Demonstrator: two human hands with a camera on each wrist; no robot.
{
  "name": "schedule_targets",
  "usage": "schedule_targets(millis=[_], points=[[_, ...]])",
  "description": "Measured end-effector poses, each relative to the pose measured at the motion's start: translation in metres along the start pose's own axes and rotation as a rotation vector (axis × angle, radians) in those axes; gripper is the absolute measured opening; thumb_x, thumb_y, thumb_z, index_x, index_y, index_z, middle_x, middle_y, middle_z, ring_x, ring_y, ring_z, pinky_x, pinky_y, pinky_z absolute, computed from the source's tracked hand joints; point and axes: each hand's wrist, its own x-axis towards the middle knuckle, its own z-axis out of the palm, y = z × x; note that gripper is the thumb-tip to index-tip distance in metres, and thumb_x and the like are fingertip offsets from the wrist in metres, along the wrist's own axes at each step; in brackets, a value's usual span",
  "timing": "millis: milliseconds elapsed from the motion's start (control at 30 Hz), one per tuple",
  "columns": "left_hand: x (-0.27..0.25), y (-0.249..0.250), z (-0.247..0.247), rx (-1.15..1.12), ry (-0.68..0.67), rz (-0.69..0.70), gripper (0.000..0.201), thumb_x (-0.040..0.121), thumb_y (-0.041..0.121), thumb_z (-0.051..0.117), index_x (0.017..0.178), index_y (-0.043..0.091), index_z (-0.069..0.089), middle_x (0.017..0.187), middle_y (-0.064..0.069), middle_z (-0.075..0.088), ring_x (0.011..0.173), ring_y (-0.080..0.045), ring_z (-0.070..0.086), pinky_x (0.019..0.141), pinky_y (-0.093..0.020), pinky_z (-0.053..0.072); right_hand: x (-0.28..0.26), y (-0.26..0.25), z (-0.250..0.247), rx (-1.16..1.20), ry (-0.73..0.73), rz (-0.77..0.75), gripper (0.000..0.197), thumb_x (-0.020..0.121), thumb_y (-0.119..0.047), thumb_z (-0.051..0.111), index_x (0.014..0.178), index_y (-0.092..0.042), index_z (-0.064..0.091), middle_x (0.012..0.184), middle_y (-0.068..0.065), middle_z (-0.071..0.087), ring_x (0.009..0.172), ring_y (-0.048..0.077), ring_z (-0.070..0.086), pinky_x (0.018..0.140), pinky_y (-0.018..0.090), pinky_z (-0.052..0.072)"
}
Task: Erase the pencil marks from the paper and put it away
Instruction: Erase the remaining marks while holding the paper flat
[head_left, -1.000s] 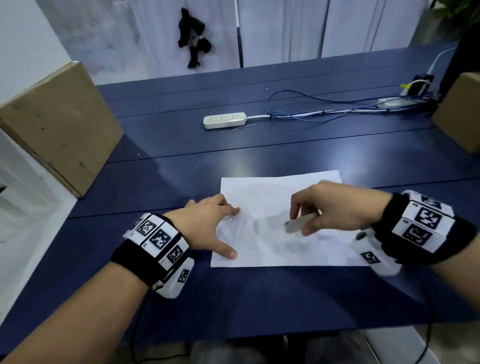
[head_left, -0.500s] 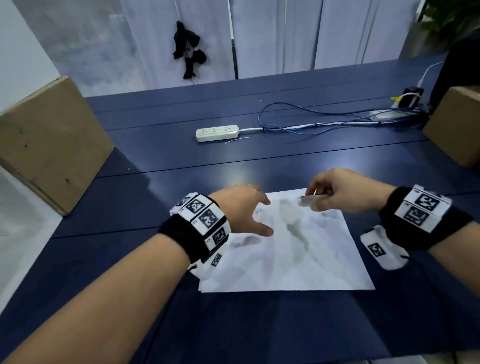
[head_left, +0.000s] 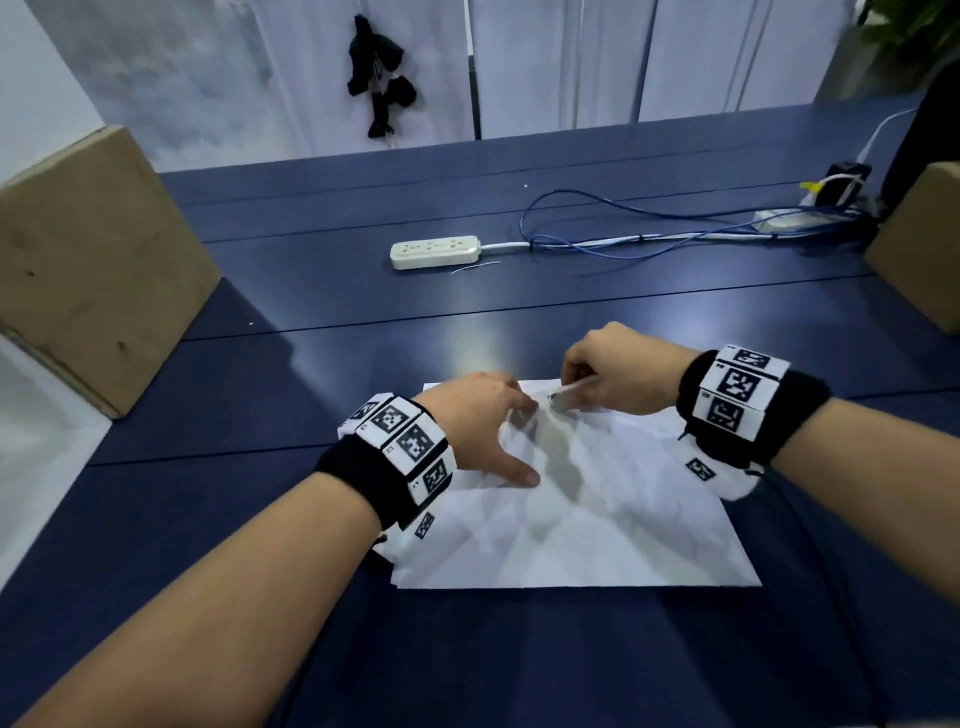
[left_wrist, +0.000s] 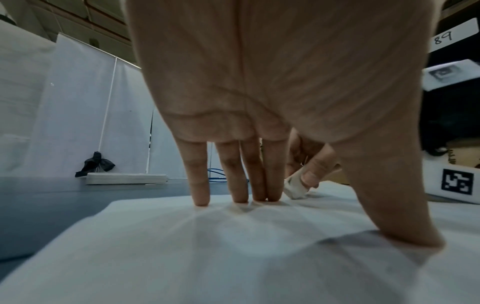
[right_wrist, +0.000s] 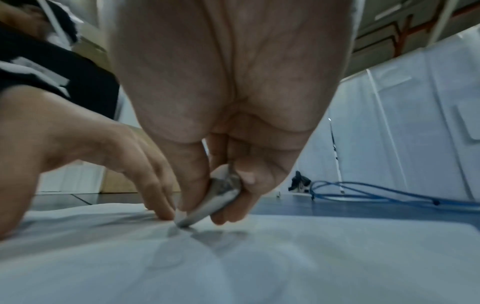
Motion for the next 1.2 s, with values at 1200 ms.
schedule_targets(millis=[1200], points=[[-0.003, -0.021, 0.003, -0.028, -0.057, 0.053, 0.095, 0.067, 0.057, 0.080, 0.146, 0.022, 0.042, 0.148, 0.009, 0.034, 0.132, -0.012, 0.039, 0.096, -0.011, 0.024, 0.006, 0.011, -0.003, 0.031, 0.005, 0.083, 0.034, 0.084, -0.056, 0.066, 0.084, -0.022, 0.072, 0.052, -0.007, 0.064, 0.053, 0.007, 0.062, 0.056, 0.022, 0.047]])
